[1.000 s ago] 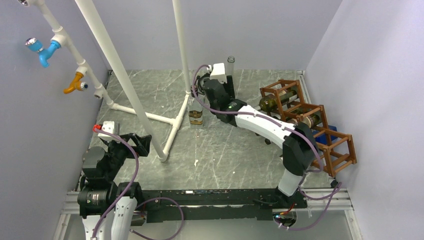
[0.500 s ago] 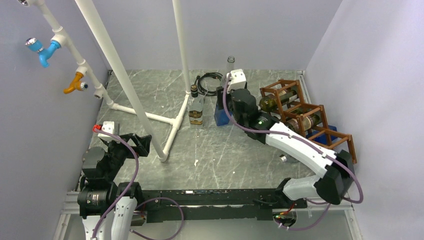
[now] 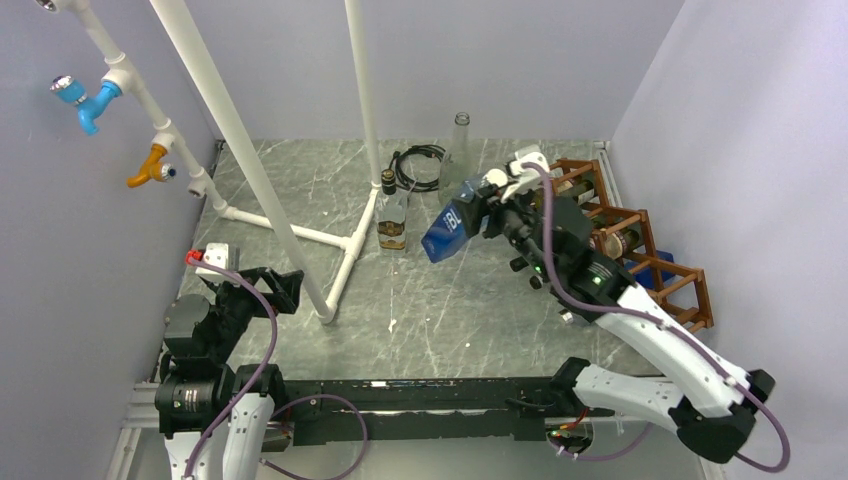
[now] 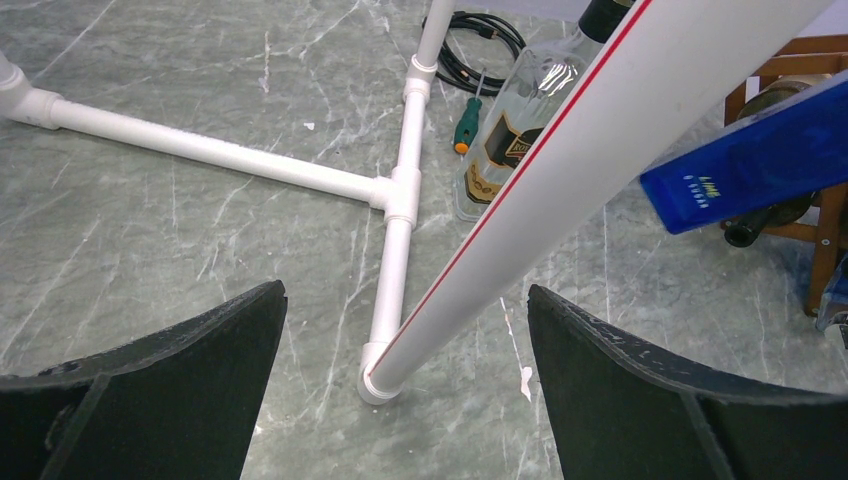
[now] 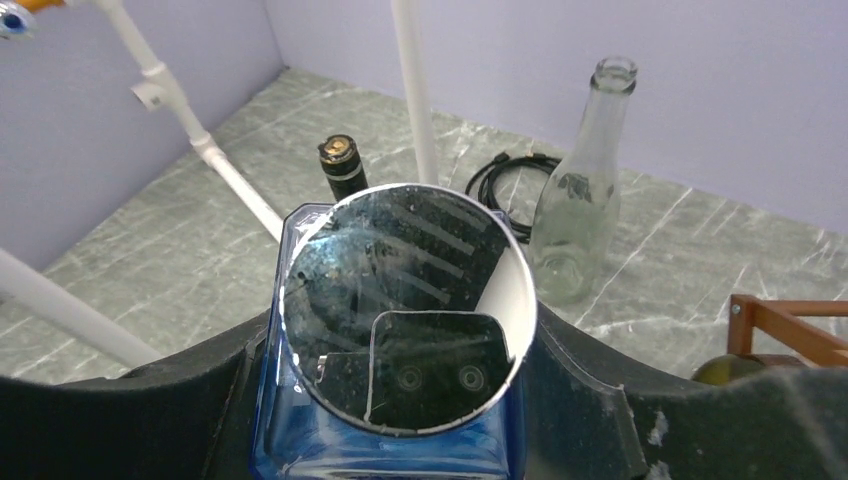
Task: Put the wine bottle on the wine rack
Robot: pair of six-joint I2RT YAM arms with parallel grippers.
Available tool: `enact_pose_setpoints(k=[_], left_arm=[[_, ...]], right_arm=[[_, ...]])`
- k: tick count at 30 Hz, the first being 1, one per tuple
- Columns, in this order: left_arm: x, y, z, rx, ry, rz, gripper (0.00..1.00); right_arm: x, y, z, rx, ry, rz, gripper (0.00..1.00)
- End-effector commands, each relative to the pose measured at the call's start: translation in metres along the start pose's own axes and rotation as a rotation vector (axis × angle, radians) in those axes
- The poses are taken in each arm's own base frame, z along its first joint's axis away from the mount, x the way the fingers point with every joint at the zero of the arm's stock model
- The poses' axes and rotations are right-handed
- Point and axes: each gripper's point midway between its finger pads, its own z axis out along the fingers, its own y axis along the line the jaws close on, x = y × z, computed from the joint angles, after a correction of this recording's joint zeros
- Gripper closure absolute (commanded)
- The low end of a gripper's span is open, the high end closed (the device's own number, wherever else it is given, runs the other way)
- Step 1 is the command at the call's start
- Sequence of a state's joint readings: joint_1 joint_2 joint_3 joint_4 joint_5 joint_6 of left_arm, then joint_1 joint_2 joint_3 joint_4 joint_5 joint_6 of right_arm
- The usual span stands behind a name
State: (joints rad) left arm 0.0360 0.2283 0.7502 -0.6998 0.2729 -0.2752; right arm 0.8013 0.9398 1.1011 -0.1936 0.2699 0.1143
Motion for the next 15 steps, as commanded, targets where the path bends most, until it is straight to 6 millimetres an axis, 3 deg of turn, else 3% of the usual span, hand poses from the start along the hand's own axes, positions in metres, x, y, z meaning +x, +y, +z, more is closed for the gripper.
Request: enact_pose_setpoints(k=[1,7,15], left_arm=[[-0.011,-0.007,-0.001,0.030,-0.041,0.011,0.04],[-0.010,-0.006,0.001,0.029,-0.034,0.008,0.04],[-0.010,-0.006,0.001,0.030,-0.032,0.008,0.04]], right_arm=[[-0.104,-0.006,-0.047,-0.019,-0.328,0.018,1.00],[-0.131,-0.035,-0.077,0.111,-0.403,-0.087,1.00],[-0.162,-0.060,-0.091,0.252,-0.414,-0.237,1.00]])
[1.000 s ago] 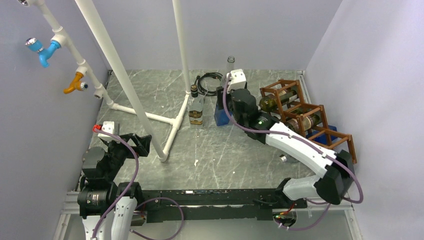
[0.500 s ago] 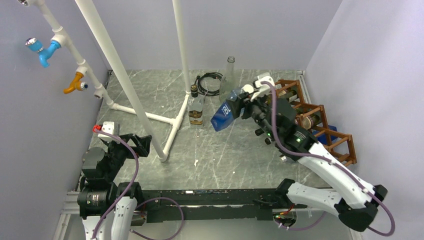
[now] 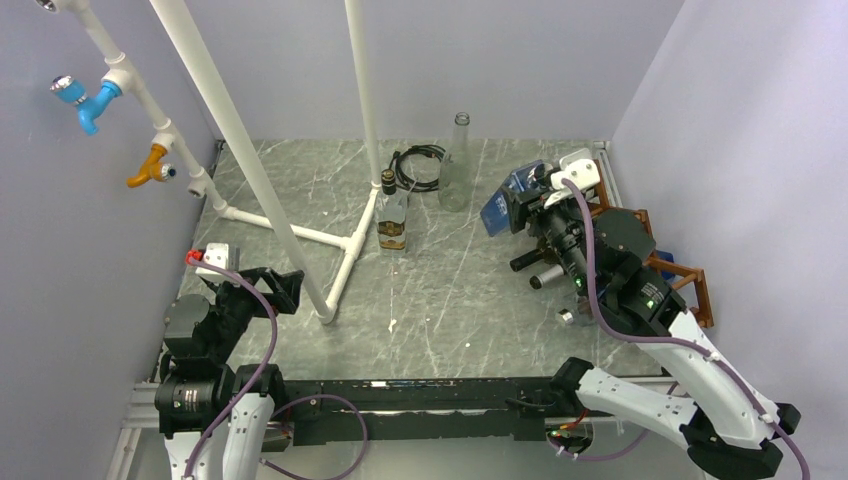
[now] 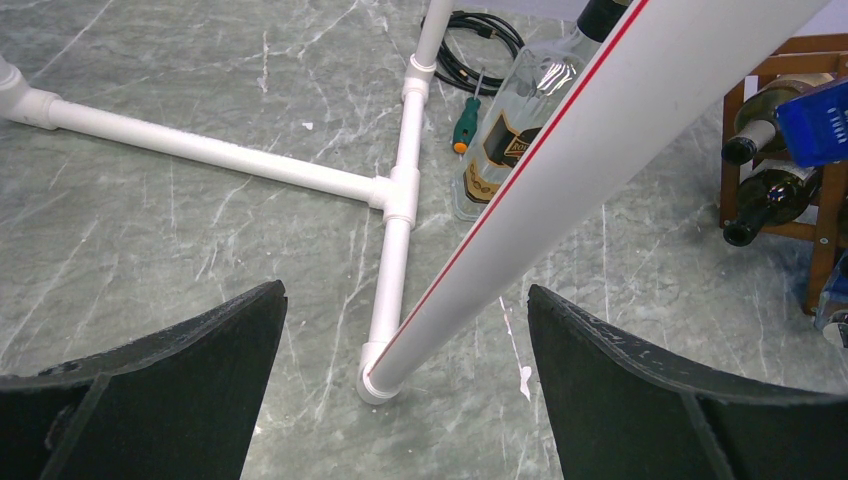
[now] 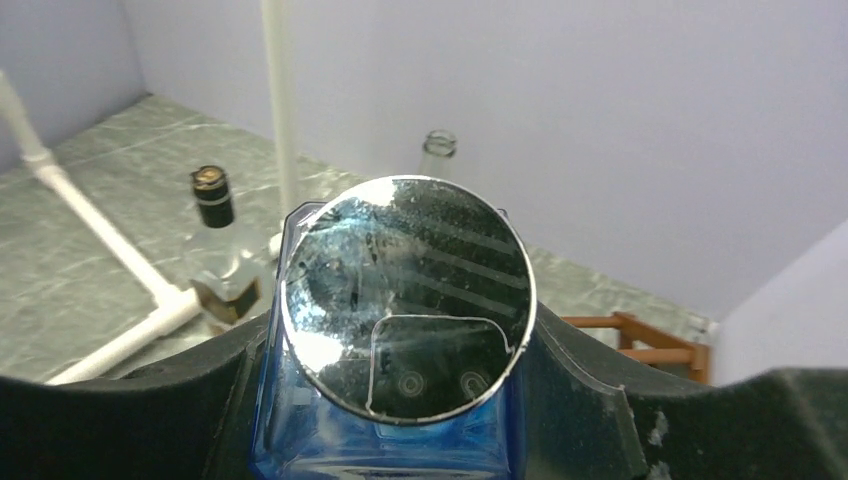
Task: Put the wine bottle on the wine rack
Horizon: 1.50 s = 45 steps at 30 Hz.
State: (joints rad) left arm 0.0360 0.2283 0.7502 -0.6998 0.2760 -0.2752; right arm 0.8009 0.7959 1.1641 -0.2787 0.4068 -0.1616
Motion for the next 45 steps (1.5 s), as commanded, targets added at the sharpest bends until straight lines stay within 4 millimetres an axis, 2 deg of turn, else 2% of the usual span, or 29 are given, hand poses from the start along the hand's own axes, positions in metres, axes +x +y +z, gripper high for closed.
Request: enact_pose_setpoints(k=[1,16,22,27,32,35,40,45], left_arm=[[-0.010,-0.005,0.001,0.027,-0.032,0.008,0.04],[-0.011,-0.010,-0.001,0.052,-0.051,0.016,0.03],[-0.012,-0.014,-0.004,0.071,-0.063,0.023,0.02],[-0.012,-0.018,-0.007,0.093,-0.070,0.030,0.01],[-0.012,-0.023,-0.010,0.116,-0.075,0.033,0.01],[-0.012,-0.025,-0.011,0.127,-0.077,0.038,0.01],[-0.012,-0.027,-0.013,0.140,-0.085,0.042,0.00],[-0.013,-0.029,-0.015,0.150,-0.091,0.045,0.00]], right_arm=[[-0.107,-0.049,-0.022,0.159,-0.282,-0.015,1.00],[-0.126,-0.092,-0.008,0.409,-0.130,-0.422,1.00],[-0.116,-0.109,0.003,0.505,-0.061,-0.593,1.00],[-0.089,-0.128,0.022,0.506,-0.017,-0.644,1.00],[-0.051,-0.149,0.038,0.486,0.049,-0.710,1.00],[-0.038,-0.151,0.043,0.457,0.054,-0.811,1.00],[0.003,-0.158,0.052,0.420,0.158,-0.935,1.00],[0.030,-0.160,0.056,0.408,0.217,-0.997,1.00]])
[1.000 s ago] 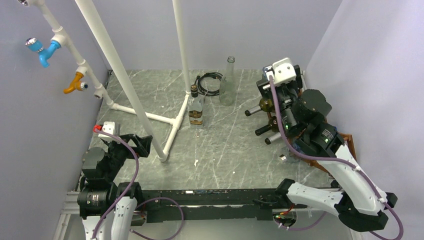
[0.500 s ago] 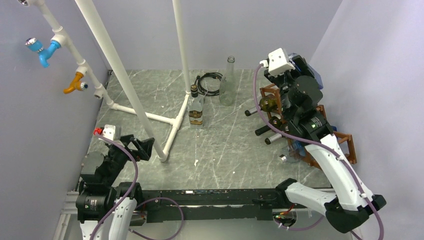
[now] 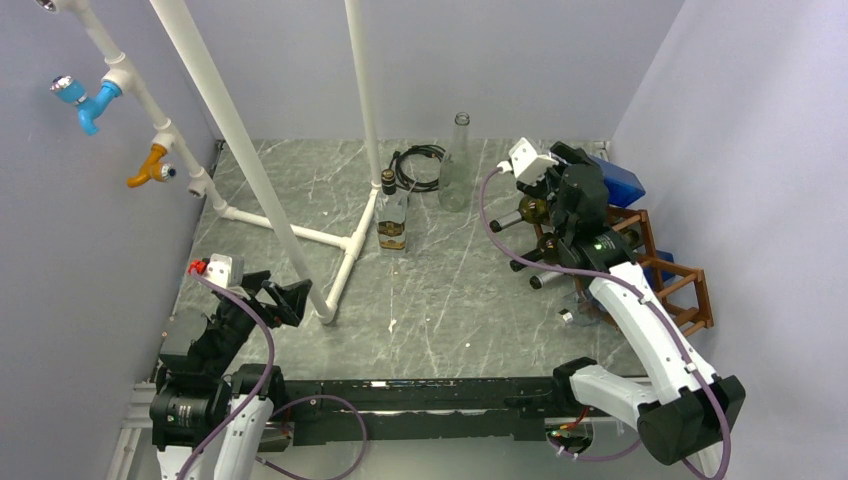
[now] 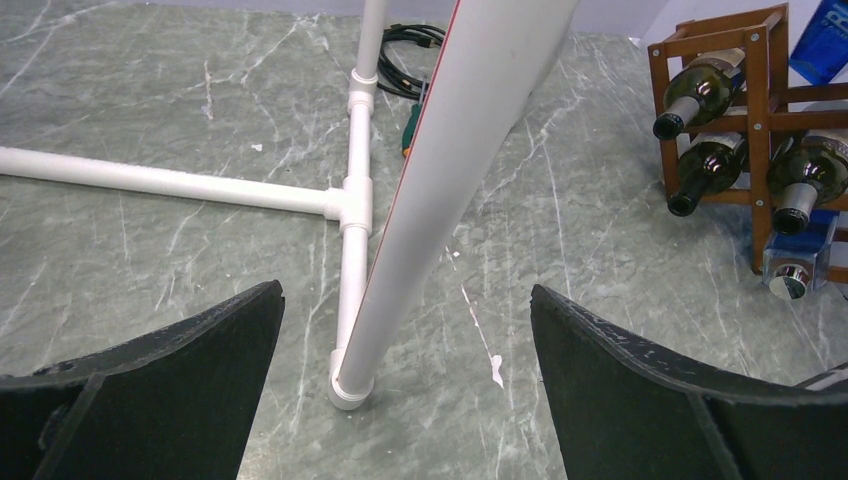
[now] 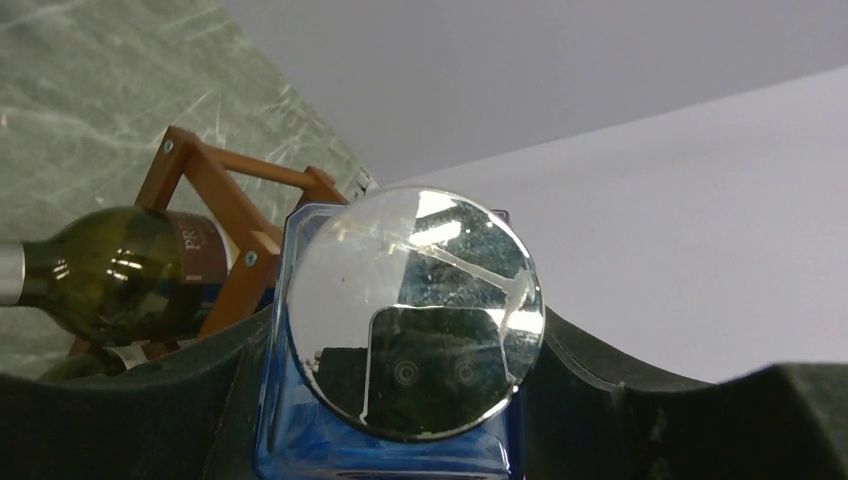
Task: Put the wine bottle on the wine rack
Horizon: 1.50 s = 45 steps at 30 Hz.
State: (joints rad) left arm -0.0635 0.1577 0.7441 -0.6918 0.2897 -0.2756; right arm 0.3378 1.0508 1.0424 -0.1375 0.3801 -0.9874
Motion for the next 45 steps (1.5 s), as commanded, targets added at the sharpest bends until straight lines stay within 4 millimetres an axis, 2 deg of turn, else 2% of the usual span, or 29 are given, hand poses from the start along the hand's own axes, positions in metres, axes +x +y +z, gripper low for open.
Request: enact_pose_setpoints(k=[1,6,13,15,18,27,35,45], left_arm=[[-0.012,-0.005,-0.001,0.026,-0.055,0.015,0.00],[-0.013,-0.006,-0.002,0.029,-0.062,0.017,0.00],[-0.012,-0.006,-0.002,0.030,-0.061,0.017,0.01],[-0.012,-0.007,-0.001,0.033,-0.057,0.017,0.01],[-0.011,-0.007,0.000,0.035,-0.053,0.016,0.01],[-0.011,-0.006,0.001,0.031,-0.047,0.013,0.01],[-0.010,-0.006,0.000,0.028,-0.042,0.012,0.00],[-0.011,-0.006,-0.001,0.029,-0.051,0.014,0.00]], right_arm=[[-0.029,-0.065,-0.012,0.241,-0.120,-0.052,1.00],[-0.008,-0.045,-0.008,0.267,-0.071,-0.077,1.00],[0.020,-0.004,-0.015,0.161,0.008,-0.118,1.00],[0.023,0.006,-0.019,0.113,0.016,-0.166,1.00],[0.029,0.032,-0.026,-0.059,0.036,-0.282,1.00],[0.042,0.049,-0.043,-0.220,0.132,-0.452,1.00],[0.058,0.076,-0.038,-0.274,0.156,-0.576,1.00],[0.067,0.100,-0.036,-0.316,0.125,-0.637,0.98]])
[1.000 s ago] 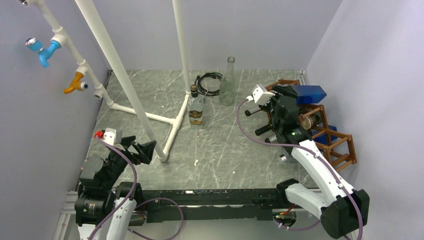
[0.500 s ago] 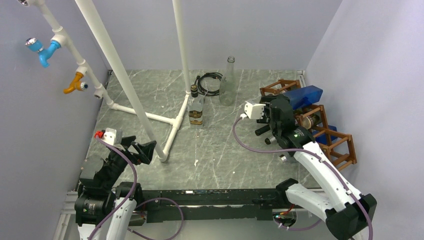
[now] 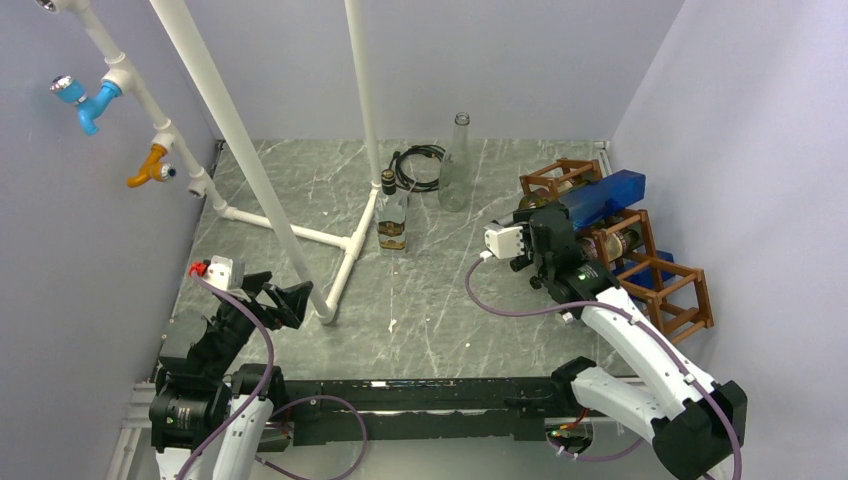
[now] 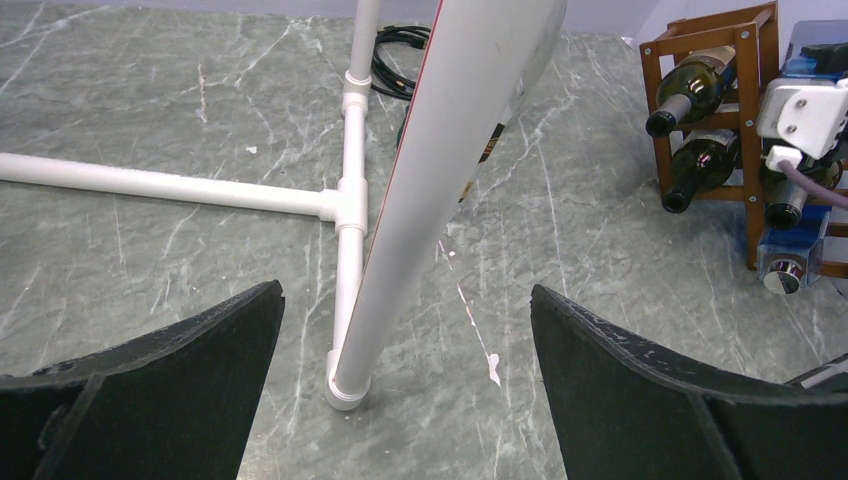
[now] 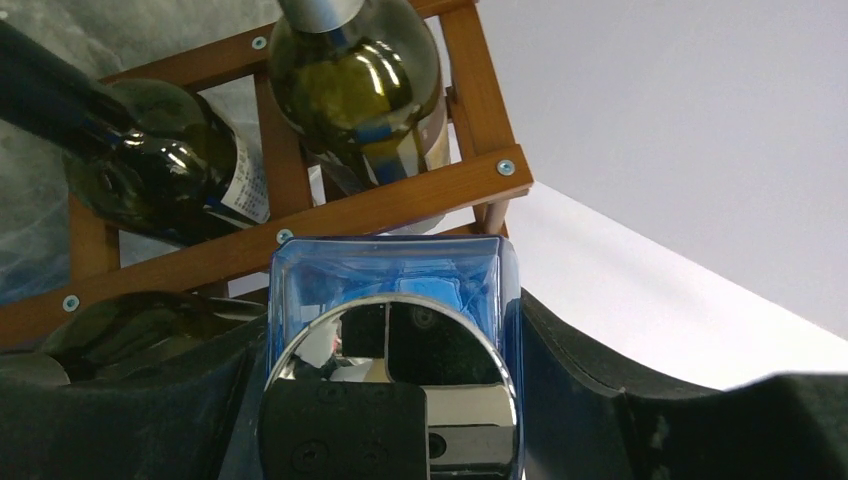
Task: Put the wine bottle on the wine rack
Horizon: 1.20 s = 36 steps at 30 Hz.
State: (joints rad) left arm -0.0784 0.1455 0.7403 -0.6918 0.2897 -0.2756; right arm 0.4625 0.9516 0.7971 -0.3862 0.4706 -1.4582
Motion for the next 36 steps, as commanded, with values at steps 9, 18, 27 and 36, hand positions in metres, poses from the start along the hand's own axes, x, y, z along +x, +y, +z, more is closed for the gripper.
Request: enact_pose_setpoints(k=[9,18,27,36], left_arm=[[-0.012,-0.004,-0.001,0.015,-0.050,0.012,0.00],[-0.013,-0.004,-0.001,0.012,-0.051,0.012,0.00],[-0.012,-0.003,0.001,0.010,-0.043,0.009,0.01],[-0.010,-0.001,0.004,0.004,-0.028,0.004,0.00]], right_arm=[[0.008,0.021,0.004,-0.019,0.045,0.015,0.47],[0.010,0.025,0.003,-0.015,0.056,0.017,0.15],[0.011,0.023,-0.010,0.019,0.026,0.074,0.00],[0.000,0.002,-0.043,0.063,-0.077,0.200,0.00]])
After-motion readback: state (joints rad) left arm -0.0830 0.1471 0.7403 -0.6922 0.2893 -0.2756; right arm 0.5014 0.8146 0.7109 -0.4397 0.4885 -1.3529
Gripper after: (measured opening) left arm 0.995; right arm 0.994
